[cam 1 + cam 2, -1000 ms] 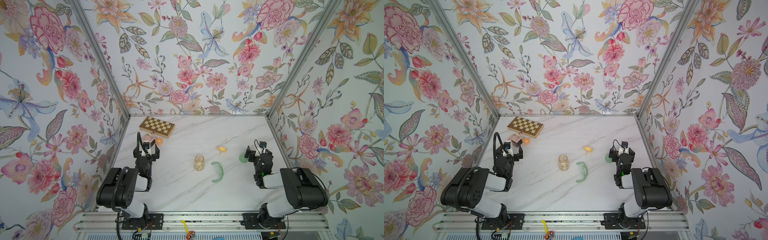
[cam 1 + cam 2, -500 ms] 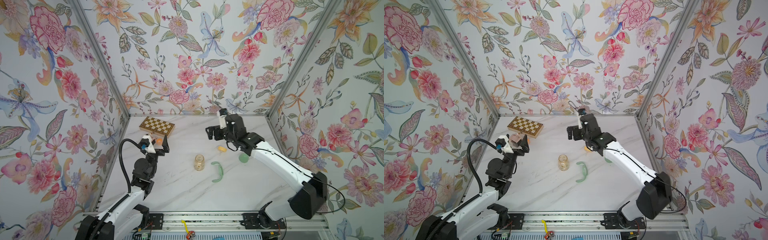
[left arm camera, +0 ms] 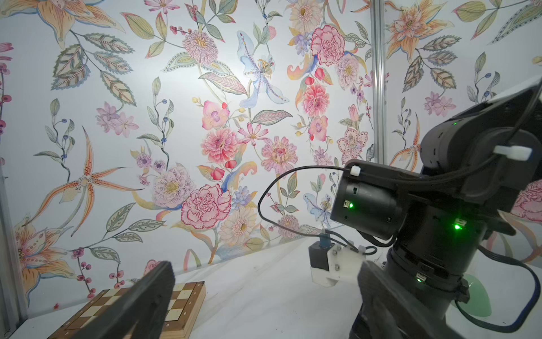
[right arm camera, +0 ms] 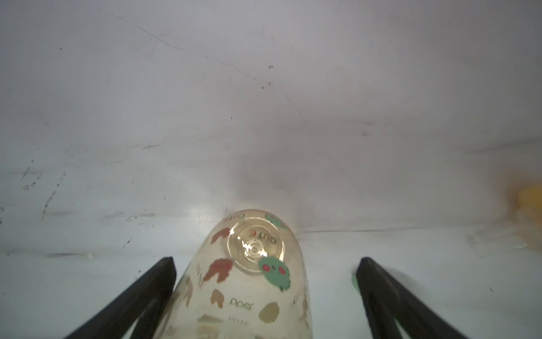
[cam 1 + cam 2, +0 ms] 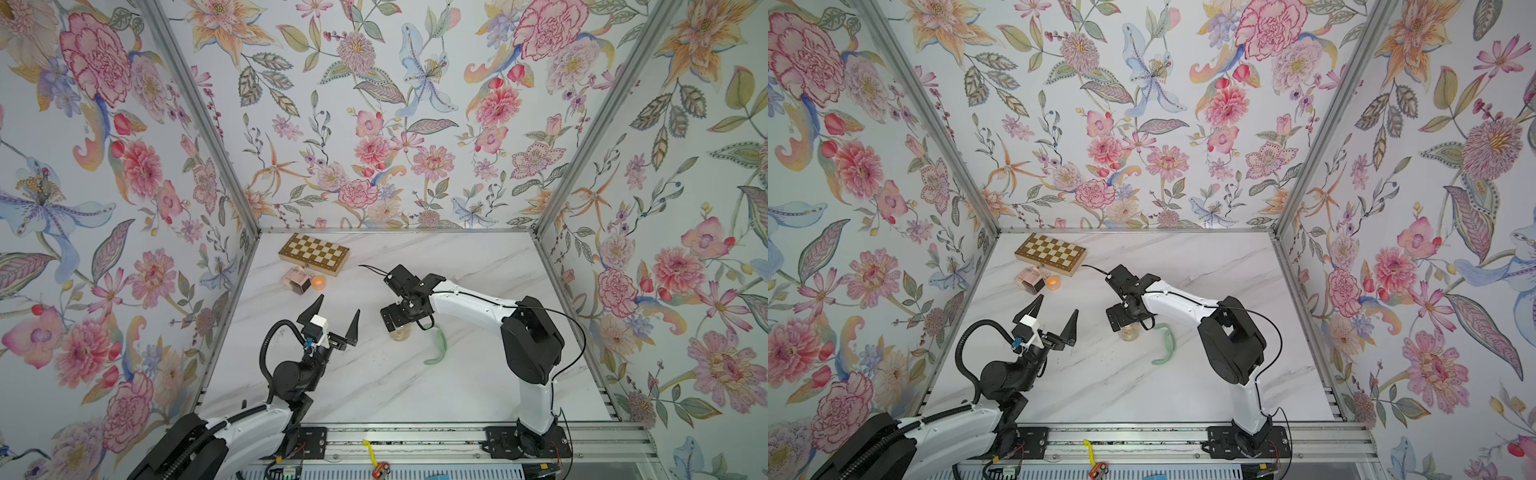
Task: Assemble the baby bottles
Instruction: Pick up the baby bottle from the center of the board.
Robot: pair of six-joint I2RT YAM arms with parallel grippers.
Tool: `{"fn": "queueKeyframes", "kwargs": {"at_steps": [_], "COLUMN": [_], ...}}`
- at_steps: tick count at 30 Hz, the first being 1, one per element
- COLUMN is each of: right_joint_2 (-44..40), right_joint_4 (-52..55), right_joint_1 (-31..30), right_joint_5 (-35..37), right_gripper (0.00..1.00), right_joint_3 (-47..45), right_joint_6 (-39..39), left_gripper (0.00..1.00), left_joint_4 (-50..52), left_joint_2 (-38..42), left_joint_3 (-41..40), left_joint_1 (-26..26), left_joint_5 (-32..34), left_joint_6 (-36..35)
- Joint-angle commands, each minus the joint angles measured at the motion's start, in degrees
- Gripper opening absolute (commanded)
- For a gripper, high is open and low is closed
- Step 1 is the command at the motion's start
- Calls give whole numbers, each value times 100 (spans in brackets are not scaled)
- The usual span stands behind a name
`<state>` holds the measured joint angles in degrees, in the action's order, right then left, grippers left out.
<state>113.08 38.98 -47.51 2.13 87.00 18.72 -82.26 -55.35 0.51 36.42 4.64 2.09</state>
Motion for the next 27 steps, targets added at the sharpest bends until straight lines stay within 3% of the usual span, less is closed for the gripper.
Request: {"fn": "queueKeyframes", "kwargs": {"at_steps": [1,4,8,12,14,17,20,27], "right_joint_2": [90,1,-529,-1407,-1835,-2070,-2086,-1975], "right_joint_4": [187,234,232,243,241,308,361,-4], "right_joint_1": [18,44,147,541,951,1330,1284,759], "right_joint_5": [-4,-184,-404,-846,-1368,-2266,-2681,-2890], "right_gripper": [81,54,39,35,35,36,37,37], "right_joint_3": [175,61,-287,-390,-322,-73,-17,-263], "right_joint_6": [108,199,329,318,316,238,277,533], "left_gripper": [100,100,100,100,100,100,100,100], "left_joint_4": [-391,-419,-653,-1138,-2004,-1978,-2057,-2057], "left_joint_2": [-69,-228,-566,-1288,-1921,-2528,-3039,-3657], "left_joint_3": [-617,-586,-480,-163,-51,488,937,1591], "left_joint_1": [58,58,60,103,162,335,544,691], "left_joint_5": [-161,-119,-272,-1016,-1616,-2035,-1958,-2106], "left_joint_6": [-282,-347,-367,-498,-686,-805,-1113,-1158]}}
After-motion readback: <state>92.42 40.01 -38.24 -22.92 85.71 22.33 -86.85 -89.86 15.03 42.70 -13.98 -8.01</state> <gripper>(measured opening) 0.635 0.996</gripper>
